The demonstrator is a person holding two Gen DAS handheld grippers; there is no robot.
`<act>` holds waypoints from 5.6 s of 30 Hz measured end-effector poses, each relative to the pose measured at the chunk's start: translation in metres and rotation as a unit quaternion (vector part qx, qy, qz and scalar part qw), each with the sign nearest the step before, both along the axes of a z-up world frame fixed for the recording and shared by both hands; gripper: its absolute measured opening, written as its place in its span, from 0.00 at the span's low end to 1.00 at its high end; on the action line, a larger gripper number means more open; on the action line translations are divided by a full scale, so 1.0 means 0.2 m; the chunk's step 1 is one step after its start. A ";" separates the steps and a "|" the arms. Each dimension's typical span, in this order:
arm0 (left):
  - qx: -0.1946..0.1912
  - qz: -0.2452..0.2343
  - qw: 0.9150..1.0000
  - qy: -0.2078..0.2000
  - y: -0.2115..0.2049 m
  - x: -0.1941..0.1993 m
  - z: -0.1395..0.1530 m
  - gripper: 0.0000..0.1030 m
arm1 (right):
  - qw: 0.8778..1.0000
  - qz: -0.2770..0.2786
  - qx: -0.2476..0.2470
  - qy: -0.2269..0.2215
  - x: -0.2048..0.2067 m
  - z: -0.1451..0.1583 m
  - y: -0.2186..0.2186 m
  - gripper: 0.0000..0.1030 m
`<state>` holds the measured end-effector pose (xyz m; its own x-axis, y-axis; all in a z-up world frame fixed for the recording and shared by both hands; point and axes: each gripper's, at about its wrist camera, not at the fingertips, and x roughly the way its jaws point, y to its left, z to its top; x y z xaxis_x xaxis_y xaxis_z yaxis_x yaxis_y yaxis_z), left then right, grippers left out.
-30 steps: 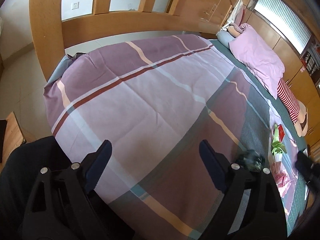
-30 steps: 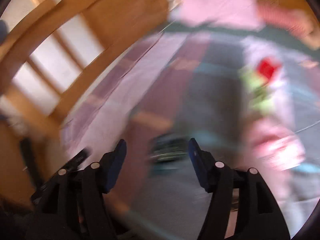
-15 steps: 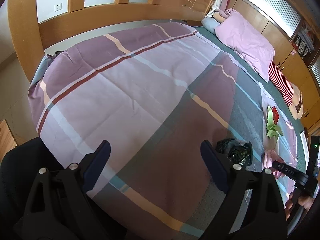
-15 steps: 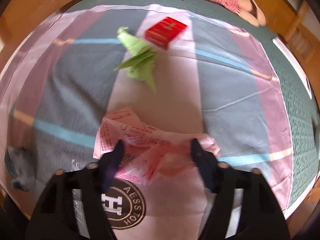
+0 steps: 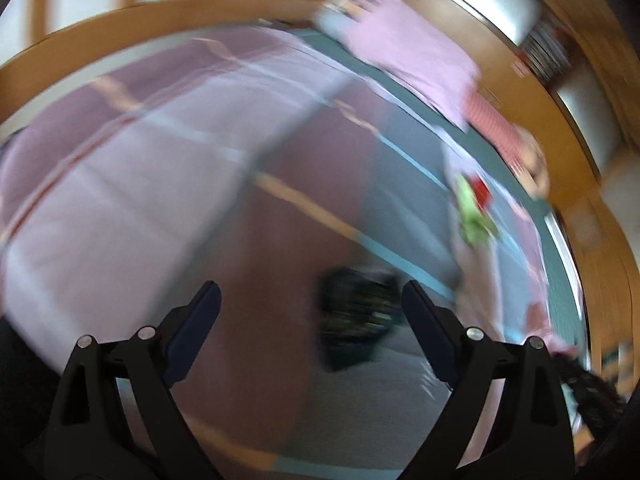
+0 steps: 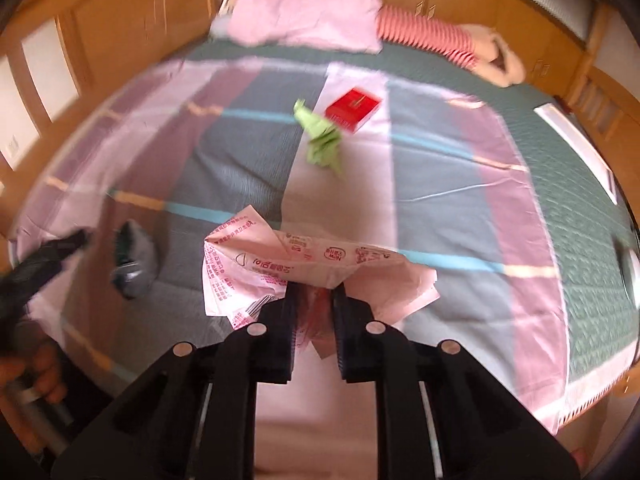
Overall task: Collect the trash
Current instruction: 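Grasp the white tissue with the right tool while the left tool grasps the black bag, then carry the tissue and black bag to the white bag and release them, then move both tools back toward the red box and green wrapper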
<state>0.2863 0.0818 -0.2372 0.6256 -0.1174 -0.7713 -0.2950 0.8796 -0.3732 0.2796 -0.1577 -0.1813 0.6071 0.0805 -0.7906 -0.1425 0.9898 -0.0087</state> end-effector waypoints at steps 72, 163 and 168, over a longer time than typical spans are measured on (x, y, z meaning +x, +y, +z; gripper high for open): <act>0.247 -0.126 0.915 -0.292 -0.57 -1.42 1.15 0.45 | 0.969 -0.049 0.077 -0.231 -1.48 0.54 -0.30 0.16; 0.205 -0.014 0.979 0.005 -0.05 0.03 0.13 0.82 | 0.990 -0.072 0.118 -0.009 0.66 0.00 -0.06 0.55; 0.099 0.081 0.990 0.056 0.19 0.03 0.02 0.82 | 0.989 -0.114 0.091 0.041 1.12 -0.28 0.01 0.55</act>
